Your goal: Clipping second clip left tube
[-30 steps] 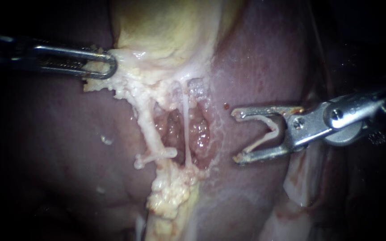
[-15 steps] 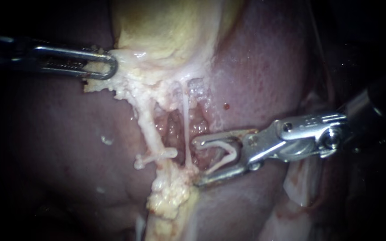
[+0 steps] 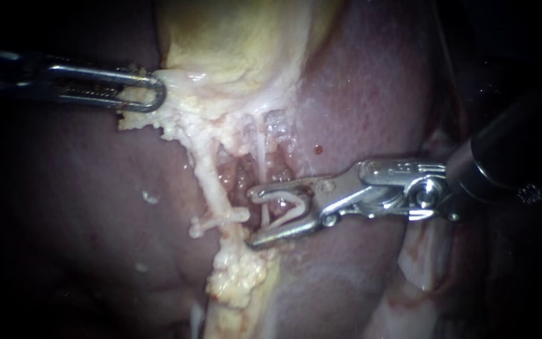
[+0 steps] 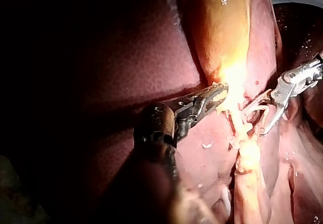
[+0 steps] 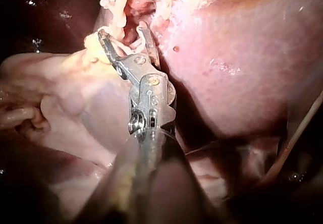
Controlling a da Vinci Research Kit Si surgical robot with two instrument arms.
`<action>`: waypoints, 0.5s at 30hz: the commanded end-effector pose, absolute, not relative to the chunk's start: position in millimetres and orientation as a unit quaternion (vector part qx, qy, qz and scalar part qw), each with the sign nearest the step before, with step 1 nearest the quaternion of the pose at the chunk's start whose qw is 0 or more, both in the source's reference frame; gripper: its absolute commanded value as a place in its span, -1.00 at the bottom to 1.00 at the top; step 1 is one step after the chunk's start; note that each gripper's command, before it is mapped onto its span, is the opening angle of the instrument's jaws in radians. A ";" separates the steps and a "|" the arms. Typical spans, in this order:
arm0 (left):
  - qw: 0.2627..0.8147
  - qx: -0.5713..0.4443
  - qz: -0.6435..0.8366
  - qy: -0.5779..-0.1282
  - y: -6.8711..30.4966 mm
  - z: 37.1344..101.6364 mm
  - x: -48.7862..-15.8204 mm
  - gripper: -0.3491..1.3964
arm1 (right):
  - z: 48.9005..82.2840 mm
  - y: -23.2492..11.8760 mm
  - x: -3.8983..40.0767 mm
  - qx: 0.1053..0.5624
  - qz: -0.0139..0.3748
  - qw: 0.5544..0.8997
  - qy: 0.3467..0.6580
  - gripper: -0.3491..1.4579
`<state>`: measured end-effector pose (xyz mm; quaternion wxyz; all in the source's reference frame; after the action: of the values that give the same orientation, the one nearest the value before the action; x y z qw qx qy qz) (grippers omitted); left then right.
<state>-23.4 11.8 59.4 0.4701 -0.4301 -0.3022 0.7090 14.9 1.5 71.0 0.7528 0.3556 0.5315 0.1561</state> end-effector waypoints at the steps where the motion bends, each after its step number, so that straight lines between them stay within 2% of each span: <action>1: 0.470 -0.430 0.709 -0.302 11.8 59.5 -23.5 -1.00 | 71.2 1.6 14.9 0.356 0.154 0.751 0.535 -0.07; 8: 0.470 -0.430 0.709 -0.302 11.8 59.5 -23.5 -1.00 | 71.8 2.1 15.6 0.382 0.147 0.726 0.554 -0.07; 15: 0.470 -0.430 0.709 -0.302 11.8 59.5 -23.6 -1.00 | 72.5 1.9 18.2 0.408 0.130 0.698 0.574 -0.09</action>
<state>-23.6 11.8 59.5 0.4703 -0.4302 -0.3017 0.7091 18.6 1.8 72.5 0.6964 0.4099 0.5750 0.1282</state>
